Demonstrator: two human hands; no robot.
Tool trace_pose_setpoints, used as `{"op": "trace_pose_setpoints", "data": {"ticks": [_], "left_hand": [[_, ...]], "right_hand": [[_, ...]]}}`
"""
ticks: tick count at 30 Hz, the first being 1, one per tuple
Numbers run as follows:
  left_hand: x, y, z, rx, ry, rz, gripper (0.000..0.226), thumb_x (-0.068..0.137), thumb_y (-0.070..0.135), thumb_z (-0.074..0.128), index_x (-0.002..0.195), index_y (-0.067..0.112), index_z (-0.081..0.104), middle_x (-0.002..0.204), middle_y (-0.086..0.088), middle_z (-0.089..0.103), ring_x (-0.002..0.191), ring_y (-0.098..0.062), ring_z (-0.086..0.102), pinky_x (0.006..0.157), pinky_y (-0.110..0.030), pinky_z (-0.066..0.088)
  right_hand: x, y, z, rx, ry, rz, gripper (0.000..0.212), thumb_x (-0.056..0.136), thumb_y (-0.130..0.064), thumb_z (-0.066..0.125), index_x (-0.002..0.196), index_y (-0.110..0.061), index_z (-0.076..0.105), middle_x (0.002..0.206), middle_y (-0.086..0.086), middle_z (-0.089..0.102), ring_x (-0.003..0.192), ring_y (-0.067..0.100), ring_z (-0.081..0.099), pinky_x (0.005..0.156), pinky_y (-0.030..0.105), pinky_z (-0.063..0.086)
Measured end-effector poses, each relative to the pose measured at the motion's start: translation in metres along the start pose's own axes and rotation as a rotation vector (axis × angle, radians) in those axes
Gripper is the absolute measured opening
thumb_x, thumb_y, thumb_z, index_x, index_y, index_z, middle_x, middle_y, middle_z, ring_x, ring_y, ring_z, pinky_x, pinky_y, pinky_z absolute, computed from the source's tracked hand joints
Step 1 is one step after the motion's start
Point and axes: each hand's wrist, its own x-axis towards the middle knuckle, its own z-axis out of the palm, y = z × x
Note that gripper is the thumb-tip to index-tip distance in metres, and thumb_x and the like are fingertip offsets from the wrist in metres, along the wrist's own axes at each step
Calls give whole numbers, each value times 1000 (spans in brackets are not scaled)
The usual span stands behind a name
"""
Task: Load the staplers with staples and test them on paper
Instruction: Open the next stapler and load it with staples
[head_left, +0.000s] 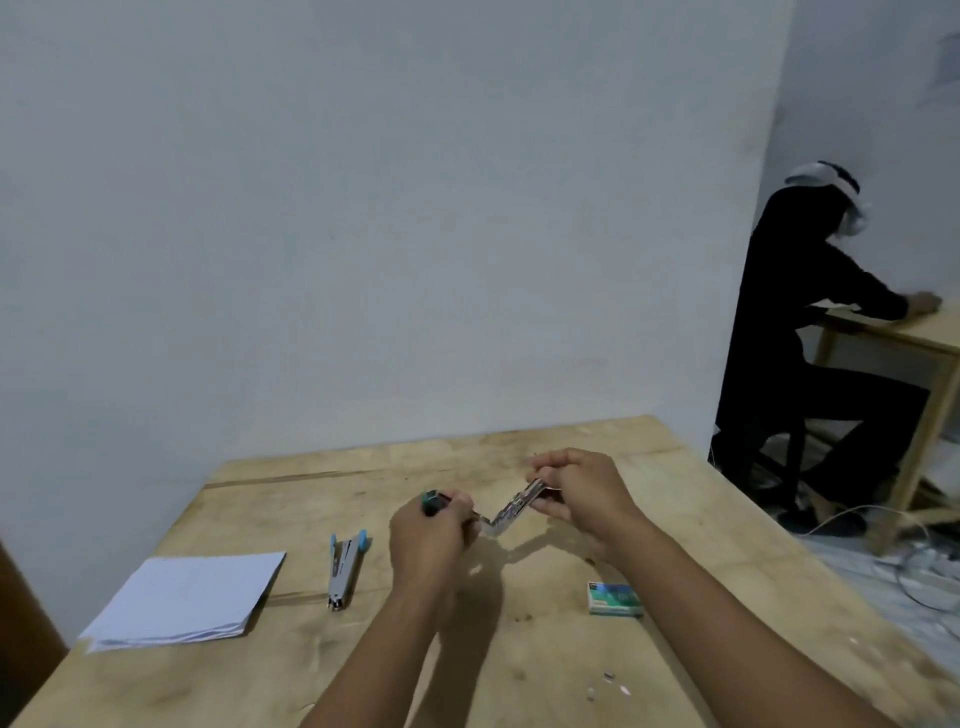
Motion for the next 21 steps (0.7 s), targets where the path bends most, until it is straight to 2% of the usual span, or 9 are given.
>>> {"op": "trace_pose_setpoints", "data": {"ticks": [2, 3, 6, 9, 11, 12, 15, 18, 21], "left_hand": [[-2, 8, -13, -412, -133, -226, 14, 86, -14, 51, 95, -5, 56, 101, -22, 66, 89, -28, 65, 60, -29, 62], [-4, 8, -23, -500, -234, -296, 23, 85, -18, 46, 102, -5, 55, 107, -22, 64, 93, -31, 64, 57, -30, 62], [-15, 7, -53, -310, -603, -387, 50, 78, -16, 53, 126, 0, 54, 117, -19, 68, 96, -34, 66, 64, -38, 62], [-26, 9, -65, -242, -865, -435, 55, 80, 21, 73, 130, 4, 56, 120, -21, 65, 96, -35, 65, 83, -46, 56], [-31, 9, -57, -132, -830, -423, 54, 90, 47, 60, 123, 4, 59, 110, -19, 68, 91, -32, 66, 85, -44, 54], [-36, 9, -53, -104, -781, -403, 55, 93, 52, 52, 119, 4, 62, 99, -15, 70, 84, -29, 68, 77, -40, 56], [-46, 10, -46, -258, -646, -386, 47, 96, 44, 48, 103, 0, 66, 63, -3, 55, 50, -13, 51, 40, -20, 39], [-48, 10, -53, -339, -548, -360, 38, 98, 35, 48, 101, 1, 62, 57, -1, 41, 43, -8, 35, 34, -16, 23], [-51, 11, -59, -350, -537, -390, 31, 100, 31, 45, 110, 5, 60, 56, -3, 39, 42, -10, 33, 36, -14, 22]], "right_hand": [[-1, -2, -7, 265, 29, 99, 24, 95, 12, 41, 87, 4, 62, 92, 22, 61, 78, 28, 61, 79, 40, 54], [-2, -4, -9, 333, 17, 129, 24, 95, 13, 38, 90, 6, 61, 90, 22, 62, 77, 30, 61, 80, 42, 53], [-7, -6, -5, 307, -67, 148, 23, 94, 13, 38, 100, 5, 58, 88, 23, 65, 76, 30, 61, 71, 40, 53], [-12, -9, 8, 242, -192, 151, 21, 96, 12, 38, 97, 3, 57, 91, 24, 66, 76, 30, 64, 62, 36, 56], [-16, -10, 20, 221, -242, 131, 18, 96, 11, 41, 96, 2, 57, 92, 23, 67, 77, 30, 66, 55, 31, 58], [-18, -10, 29, 212, -257, 108, 17, 96, 11, 43, 95, 1, 57, 92, 23, 67, 78, 29, 67, 55, 31, 58], [-22, -9, 47, 43, -264, -52, 13, 94, 7, 53, 89, -2, 61, 86, 16, 68, 74, 22, 67, 59, 27, 57], [-21, -9, 53, -453, -142, -396, 10, 86, -8, 69, 78, -13, 71, 76, -1, 69, 63, 8, 60, 62, 21, 54], [-26, -11, 60, -771, -113, -592, 11, 81, -15, 72, 73, -21, 77, 64, -13, 68, 58, -6, 57, 60, 7, 41]]}}
